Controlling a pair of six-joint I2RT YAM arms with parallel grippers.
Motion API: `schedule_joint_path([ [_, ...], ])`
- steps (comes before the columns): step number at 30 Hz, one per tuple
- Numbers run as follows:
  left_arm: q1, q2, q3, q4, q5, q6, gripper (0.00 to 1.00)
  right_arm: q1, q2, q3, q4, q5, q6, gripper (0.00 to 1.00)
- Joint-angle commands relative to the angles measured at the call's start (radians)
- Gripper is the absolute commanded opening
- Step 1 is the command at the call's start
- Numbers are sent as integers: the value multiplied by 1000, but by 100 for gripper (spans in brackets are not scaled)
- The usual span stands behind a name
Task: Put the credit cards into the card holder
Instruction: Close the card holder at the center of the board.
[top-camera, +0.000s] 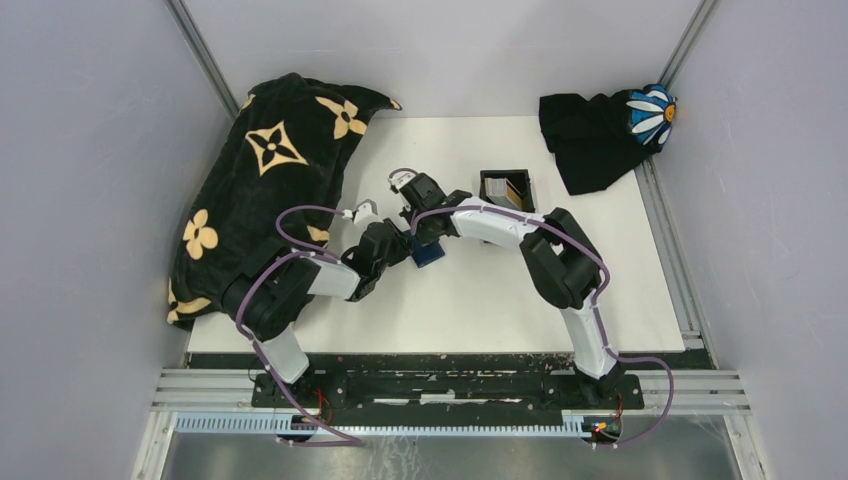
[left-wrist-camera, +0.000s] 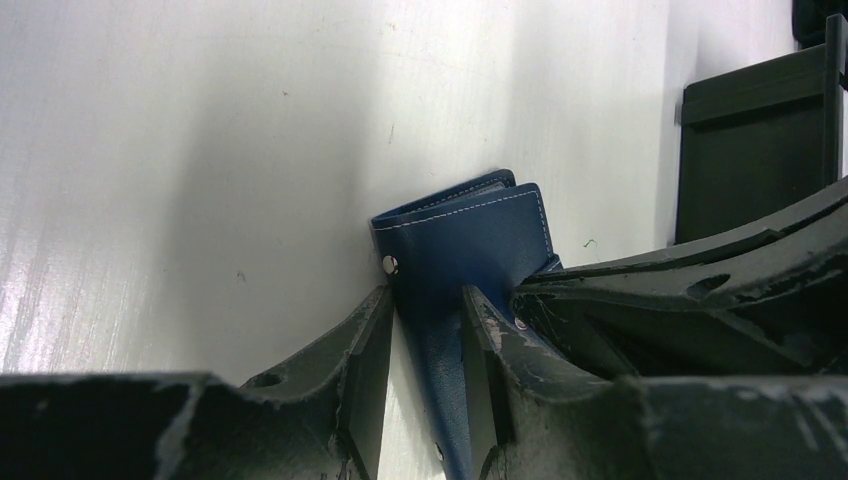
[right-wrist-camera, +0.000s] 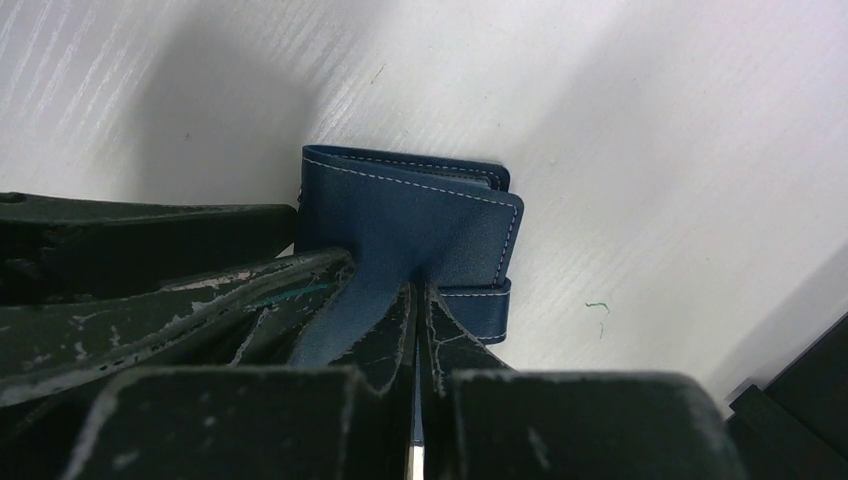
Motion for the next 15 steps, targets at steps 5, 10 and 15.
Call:
schedule_joint_path([
  [5, -14, 26, 11, -31, -22, 6, 39, 11, -65, -92, 56, 14, 32, 1],
  [10, -19, 32, 15, -31, -24, 4, 39, 12, -72, -131, 88, 16, 43, 1],
  [15, -25, 35, 20, -36, -29, 1, 39, 20, -76, -174, 135, 28, 57, 1],
])
